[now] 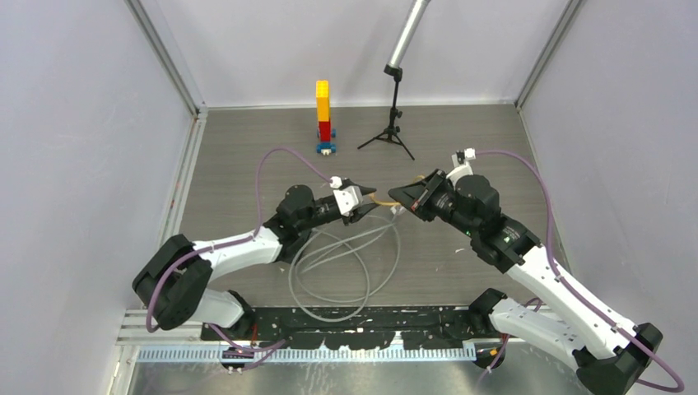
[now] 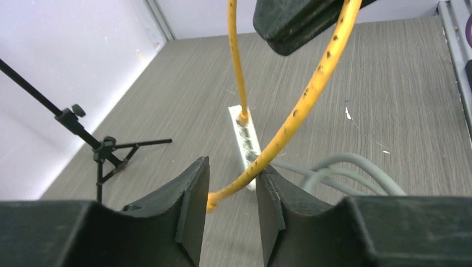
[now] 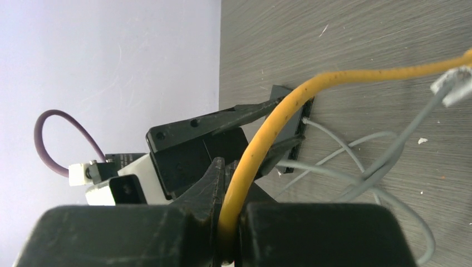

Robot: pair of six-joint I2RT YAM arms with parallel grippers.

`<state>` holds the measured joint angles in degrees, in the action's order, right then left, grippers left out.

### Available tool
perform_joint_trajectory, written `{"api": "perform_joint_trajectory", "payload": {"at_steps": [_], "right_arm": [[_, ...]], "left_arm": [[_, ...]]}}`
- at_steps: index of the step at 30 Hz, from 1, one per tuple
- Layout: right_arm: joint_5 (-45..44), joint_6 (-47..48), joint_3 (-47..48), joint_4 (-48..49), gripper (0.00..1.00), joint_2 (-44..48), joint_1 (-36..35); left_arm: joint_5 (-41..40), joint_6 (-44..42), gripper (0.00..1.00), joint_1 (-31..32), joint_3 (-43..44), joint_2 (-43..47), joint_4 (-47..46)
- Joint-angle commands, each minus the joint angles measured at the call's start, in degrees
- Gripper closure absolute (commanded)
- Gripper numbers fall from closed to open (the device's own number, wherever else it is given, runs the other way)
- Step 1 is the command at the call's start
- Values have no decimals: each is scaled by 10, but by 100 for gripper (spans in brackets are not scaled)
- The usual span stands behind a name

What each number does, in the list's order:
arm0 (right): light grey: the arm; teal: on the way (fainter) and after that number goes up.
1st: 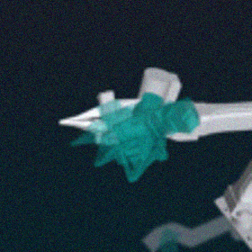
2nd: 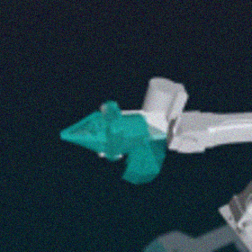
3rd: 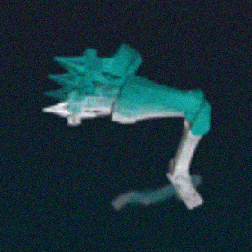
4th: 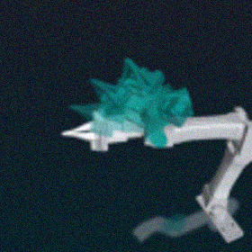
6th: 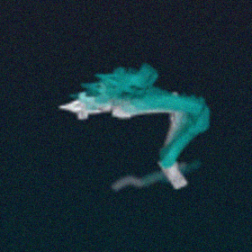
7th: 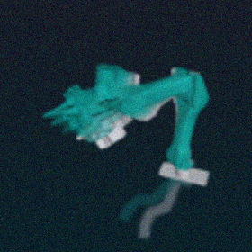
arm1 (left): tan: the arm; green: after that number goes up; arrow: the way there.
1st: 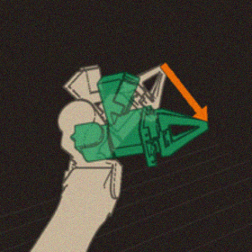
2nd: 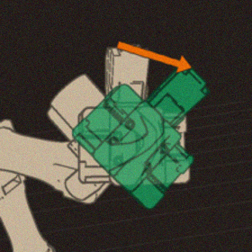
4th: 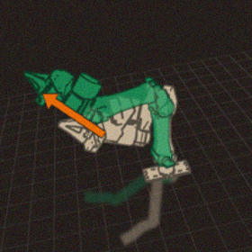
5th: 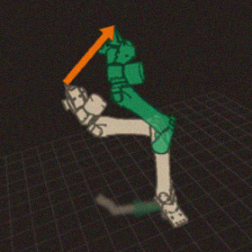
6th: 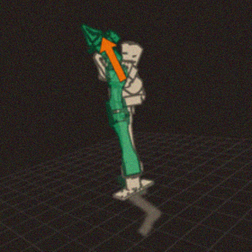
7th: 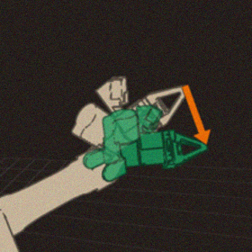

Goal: Insert the plug into the switch port
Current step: Pick up the connector from the center of the board.

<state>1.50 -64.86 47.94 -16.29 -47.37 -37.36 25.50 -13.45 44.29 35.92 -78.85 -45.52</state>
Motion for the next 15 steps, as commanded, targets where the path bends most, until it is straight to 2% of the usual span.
{"api": "perform_joint_trajectory", "payload": {"at_steps": [1,4,7,8,12,15], "right_arm": [[5,0,7,43,100,15,3],[3,1,3,43,99,19,4],[1,2,0,39,99,24,4],[-2,5,1,31,96,27,5],[-13,40,10,-24,66,48,5],[-28,91,30,-109,45,64,5]], "left_arm": [[10,-9,71,0,33,22,1],[24,-15,99,0,39,20,23],[28,-13,100,0,41,21,37],[27,-13,100,0,42,25,44],[-6,-43,100,0,45,62,120],[-45,-104,100,1,73,100,241]]}}
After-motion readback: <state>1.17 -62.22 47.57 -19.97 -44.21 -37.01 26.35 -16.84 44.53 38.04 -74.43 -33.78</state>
